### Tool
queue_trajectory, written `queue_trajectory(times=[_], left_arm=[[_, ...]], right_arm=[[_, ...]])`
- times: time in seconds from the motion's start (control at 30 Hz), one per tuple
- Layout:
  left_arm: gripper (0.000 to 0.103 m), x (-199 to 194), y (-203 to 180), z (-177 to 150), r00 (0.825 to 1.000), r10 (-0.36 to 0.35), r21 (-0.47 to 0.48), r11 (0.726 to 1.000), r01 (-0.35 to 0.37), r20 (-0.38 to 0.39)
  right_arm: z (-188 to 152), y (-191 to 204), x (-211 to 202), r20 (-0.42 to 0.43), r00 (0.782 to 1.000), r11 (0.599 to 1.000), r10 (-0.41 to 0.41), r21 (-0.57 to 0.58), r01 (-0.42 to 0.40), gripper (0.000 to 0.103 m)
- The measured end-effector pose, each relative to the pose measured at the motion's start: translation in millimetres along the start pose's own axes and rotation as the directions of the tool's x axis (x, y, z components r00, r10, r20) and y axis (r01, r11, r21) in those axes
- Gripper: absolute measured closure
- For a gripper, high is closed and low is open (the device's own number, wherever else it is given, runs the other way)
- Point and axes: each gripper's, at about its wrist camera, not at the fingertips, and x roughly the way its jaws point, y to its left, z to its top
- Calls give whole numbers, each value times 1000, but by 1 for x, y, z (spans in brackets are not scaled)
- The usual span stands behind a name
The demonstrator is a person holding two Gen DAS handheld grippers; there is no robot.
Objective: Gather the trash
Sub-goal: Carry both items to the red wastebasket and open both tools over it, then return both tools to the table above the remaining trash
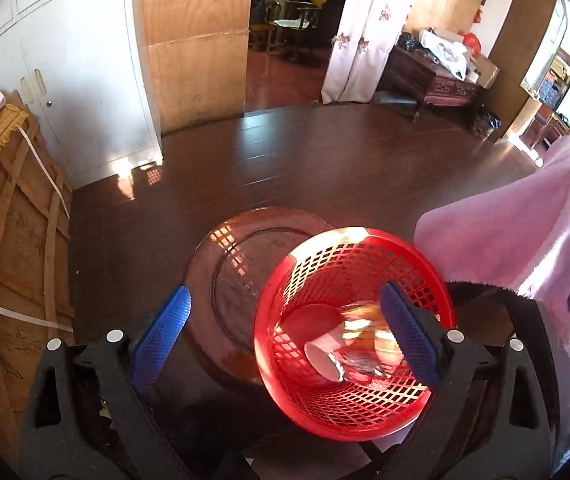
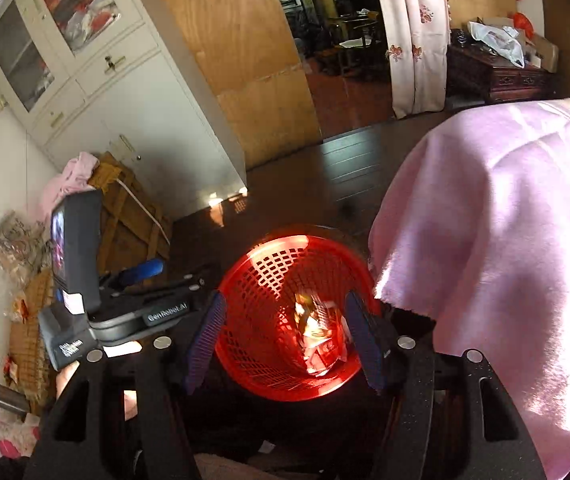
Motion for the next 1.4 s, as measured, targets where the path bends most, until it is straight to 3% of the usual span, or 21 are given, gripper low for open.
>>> queue_trajectory(times=[0.27,0.4,0.57,0.7,0.87,1.0,1.23,1.4], left_arm=[[11,-20,-23,1,999,-14,46,999,12,49],[11,-38,-45,0,996,-40,100,994,32,82],[8,-71,-81,-8,986,-97,190,979,70,139],[7,-100,-118,-17,971,-153,280,955,97,184],[7,-128,-170,-36,953,-246,397,904,159,179],[7,-145,-212,-55,938,-314,482,851,209,147],[7,-161,-287,-90,911,-409,605,741,291,62],[7,-164,-337,-110,889,-459,656,668,352,-9]], right_arm=[[-16,-19,-44,89,995,998,-47,54,43,40],[-27,-35,-80,165,983,993,-81,97,65,29],[-46,-46,-130,269,948,983,-170,118,143,18],[-65,-58,-172,342,904,964,-255,162,211,16],[-99,-85,-225,409,851,936,-329,261,237,14],[-133,-112,-268,452,790,895,-414,363,261,14],[-209,-182,-340,455,692,773,-560,588,239,13],[-243,-230,-371,416,650,677,-636,705,211,13]])
